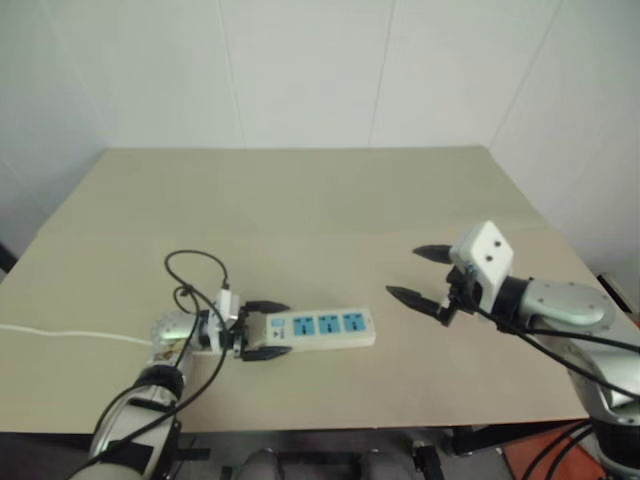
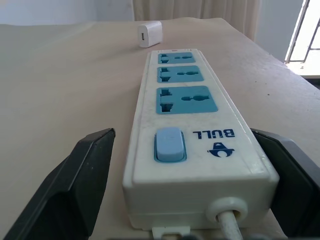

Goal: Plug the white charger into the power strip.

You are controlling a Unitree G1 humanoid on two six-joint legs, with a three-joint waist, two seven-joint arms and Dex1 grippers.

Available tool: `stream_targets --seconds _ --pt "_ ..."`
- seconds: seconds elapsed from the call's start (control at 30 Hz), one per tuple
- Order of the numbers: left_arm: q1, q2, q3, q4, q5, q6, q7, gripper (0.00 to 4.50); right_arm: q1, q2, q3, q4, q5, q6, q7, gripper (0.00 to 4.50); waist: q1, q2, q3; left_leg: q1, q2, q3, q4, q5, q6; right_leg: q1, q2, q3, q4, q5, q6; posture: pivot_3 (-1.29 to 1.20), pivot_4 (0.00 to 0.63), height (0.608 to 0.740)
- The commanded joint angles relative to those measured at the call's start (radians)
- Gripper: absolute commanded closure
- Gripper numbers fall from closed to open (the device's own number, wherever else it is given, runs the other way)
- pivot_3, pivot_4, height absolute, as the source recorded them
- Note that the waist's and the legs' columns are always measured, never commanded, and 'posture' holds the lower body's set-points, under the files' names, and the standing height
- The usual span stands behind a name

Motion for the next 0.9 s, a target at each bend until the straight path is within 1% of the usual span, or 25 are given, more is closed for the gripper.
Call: stream_targets --seconds 0.03,0.07,0.2,0.27,0.3,0.4,0.43,0.5,0.6,0.67,0.73,0.83,0.9 --pt "-0.008 -0.006 0.031 0.021 0.012 -0.023 -0.003 1.11 -0.020 -0.009 -0.017 -0.008 0.004 -0.016 0.002 0.00 0.000 0.000 0.000 0.000 0.000 0.000 0.000 0.000 0.000 0.000 0.000 0.000 0.000 0.000 0.000 0.00 0.150 0.740" --pt "-0.009 -0.005 0.030 0.022 0.017 -0.023 -0.003 1.21 -0.022 -0.009 -0.016 -0.005 0.003 -0.017 0.003 0.00 0.000 0.000 0.000 0.000 0.000 0.000 0.000 0.000 0.000 0.000 0.000 0.000 0.000 0.000 0.000 0.00 0.150 0.740" --pt "-0.011 0.007 0.015 0.001 0.035 0.009 -0.003 1.21 -0.030 -0.024 -0.019 0.001 -0.001 -0.020 0.013 0.00 0.000 0.000 0.000 0.000 0.000 0.000 0.000 0.000 0.000 0.000 0.000 0.000 0.000 0.000 0.000 0.00 0.150 0.740" --pt "-0.012 0.012 0.006 -0.008 0.049 -0.005 -0.003 1.21 -0.045 -0.064 -0.026 0.010 -0.005 -0.005 0.037 0.00 0.000 0.000 0.000 0.000 0.000 0.000 0.000 0.000 0.000 0.000 0.000 0.000 0.000 0.000 0.000 0.00 0.150 0.740" --pt "-0.014 0.012 0.005 -0.009 0.058 -0.016 -0.003 1.21 -0.066 -0.108 -0.018 0.028 -0.007 0.015 0.065 0.00 0.000 0.000 0.000 0.000 0.000 0.000 0.000 0.000 0.000 0.000 0.000 0.000 0.000 0.000 0.000 0.00 0.150 0.740" --pt "-0.023 0.016 -0.012 -0.010 0.095 -0.030 -0.003 1.21 -0.157 -0.286 0.098 0.139 -0.086 -0.003 0.216 0.00 -0.001 0.000 0.000 0.000 0.000 0.000 0.000 0.000 0.000 0.000 -0.001 0.000 -0.001 0.000 0.000 0.00 0.150 0.740" --pt "-0.025 0.016 -0.018 -0.010 0.100 -0.021 -0.003 1.21 -0.203 -0.328 0.152 0.191 -0.116 -0.027 0.281 0.00 -0.001 0.000 0.000 0.000 0.000 0.000 0.000 0.000 0.000 0.000 -0.001 0.000 -0.001 0.000 0.000 0.00 0.150 0.740" --pt "-0.027 0.010 -0.028 -0.019 0.100 0.001 -0.003 1.21 -0.320 -0.364 0.267 0.315 -0.166 -0.058 0.414 0.00 -0.003 0.000 0.000 0.001 0.000 0.000 0.000 0.000 0.000 0.000 0.000 0.000 -0.001 0.000 0.000 0.00 0.150 0.740" --pt "-0.032 0.005 -0.033 -0.028 0.113 -0.002 -0.003 1.21 -0.487 -0.352 0.445 0.486 -0.311 -0.102 0.554 0.00 -0.005 0.000 0.000 0.000 0.000 0.001 -0.001 0.000 0.000 -0.001 0.000 0.000 -0.001 -0.001 0.002 0.00 0.150 0.740" --pt "-0.036 -0.002 -0.024 -0.029 0.123 -0.008 -0.003 1.21 -0.607 -0.306 0.563 0.605 -0.417 -0.116 0.628 0.00 -0.005 0.001 0.000 -0.002 0.000 0.001 -0.001 0.000 0.000 -0.004 0.000 0.001 -0.001 -0.001 0.001 0.00 0.150 0.740" --pt "-0.038 -0.009 -0.013 -0.031 0.126 -0.002 -0.003 1.21 -0.696 -0.256 0.649 0.699 -0.498 -0.130 0.685 0.00 -0.004 0.001 0.000 -0.004 0.000 0.002 -0.001 0.000 0.000 -0.006 0.000 0.001 -0.001 0.000 0.000 0.00 0.150 0.740" --pt "-0.036 -0.016 -0.006 -0.040 0.133 0.002 -0.003 1.21 -0.773 -0.187 0.736 0.827 -0.604 -0.180 0.731 0.00 0.003 0.001 0.000 -0.007 0.000 0.001 -0.001 0.000 0.000 -0.010 0.000 0.001 0.001 0.000 0.000 0.00 0.150 0.740" --pt "-0.029 -0.020 -0.002 -0.050 0.137 0.005 -0.003 1.21 -0.808 -0.142 0.762 0.907 -0.653 -0.192 0.741 0.00 0.007 0.001 0.000 -0.008 0.000 0.001 -0.001 0.000 0.000 -0.011 0.000 0.000 0.001 0.000 0.000 0.00 0.150 0.740"
